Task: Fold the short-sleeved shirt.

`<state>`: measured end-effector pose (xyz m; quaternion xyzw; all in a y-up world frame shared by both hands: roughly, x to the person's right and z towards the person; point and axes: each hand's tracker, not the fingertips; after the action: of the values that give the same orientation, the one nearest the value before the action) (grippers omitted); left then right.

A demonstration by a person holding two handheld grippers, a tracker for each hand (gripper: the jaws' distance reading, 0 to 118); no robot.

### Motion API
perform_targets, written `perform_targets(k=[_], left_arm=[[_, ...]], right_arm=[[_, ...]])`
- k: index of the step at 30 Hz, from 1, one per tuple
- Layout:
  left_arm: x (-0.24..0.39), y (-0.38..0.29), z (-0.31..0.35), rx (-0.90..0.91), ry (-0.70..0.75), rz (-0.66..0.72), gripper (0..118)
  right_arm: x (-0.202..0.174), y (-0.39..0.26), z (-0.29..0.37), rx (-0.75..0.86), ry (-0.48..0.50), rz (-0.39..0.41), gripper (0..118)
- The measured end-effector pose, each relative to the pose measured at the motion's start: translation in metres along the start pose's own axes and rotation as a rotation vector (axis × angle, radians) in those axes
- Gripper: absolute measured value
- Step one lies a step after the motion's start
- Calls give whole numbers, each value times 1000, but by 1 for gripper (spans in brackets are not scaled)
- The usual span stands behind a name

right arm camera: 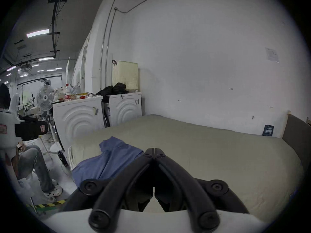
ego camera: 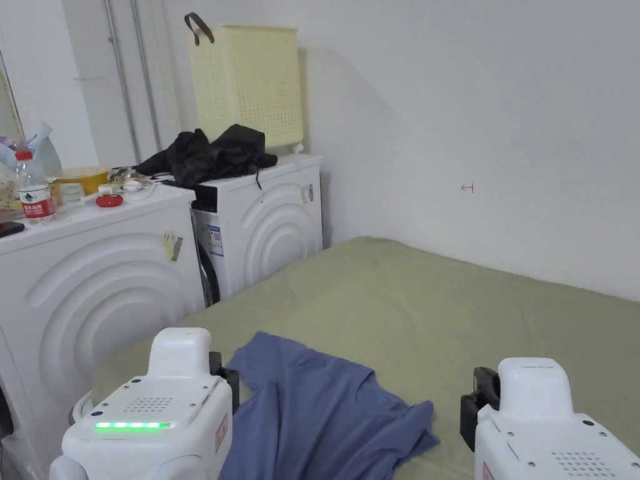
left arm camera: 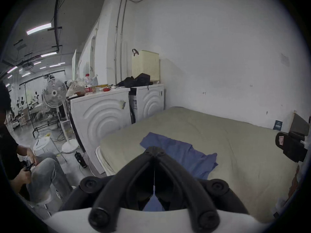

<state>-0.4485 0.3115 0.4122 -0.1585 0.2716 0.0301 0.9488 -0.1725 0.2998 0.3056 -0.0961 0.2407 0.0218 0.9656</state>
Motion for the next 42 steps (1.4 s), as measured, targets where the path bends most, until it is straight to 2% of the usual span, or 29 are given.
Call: perform_targets(k=[3, 8, 13, 15, 19, 20, 21, 23, 24, 30, 32, 33, 35, 36, 37, 42], left_arm=[[8, -9, -30, -61, -36, -15, 0], [36, -37, -107, -264, -149, -15, 0], [70, -89, -223, -485, -236, 13, 0], [81, -107, -259, -562, -267, -28, 0], [96, -125, -288, -613, -271, -65, 1], [96, -126, -290, -607, -270, -64, 5], [98, -126, -294, -608, -280, -67, 25], [103, -131, -300, -666, -319, -67, 98], [107, -136, -302, -685, -331, -68, 118], [121, -155, -320, -735, -292, -128, 118], [124, -153, -318, -721, -274, -161, 115], [125, -150, -314, -718, -273, -158, 91], [127, -132, -289, -629, -249, -164, 1], [128, -125, -284, -590, -204, -166, 1], [127, -121, -280, -610, -259, -110, 1], [150, -67, -225, -526, -276, -137, 1]], right_arm=[[8, -11, -14, -27, -14, -3, 0], [20, -39, -34, -93, -31, 11, 0], [31, -75, -50, -198, -53, 21, 0], [37, -86, -55, -231, -60, 27, 0], [51, -103, -66, -271, -83, 52, 0], [53, -106, -66, -279, -90, 52, 0], [57, -109, -66, -286, -93, 50, 0], [61, -114, -66, -302, -100, 40, 0], [63, -116, -66, -308, -99, 37, 0], [68, -127, -49, -343, -93, 19, 0], [73, -126, -36, -344, -102, 21, 0], [76, -126, -29, -349, -108, 19, 0], [85, -124, -12, -351, -126, 18, 0], [91, -123, -2, -349, -136, 20, 0], [92, -118, 10, -345, -152, 19, 0], [126, -98, 74, -303, -264, -8, 0]])
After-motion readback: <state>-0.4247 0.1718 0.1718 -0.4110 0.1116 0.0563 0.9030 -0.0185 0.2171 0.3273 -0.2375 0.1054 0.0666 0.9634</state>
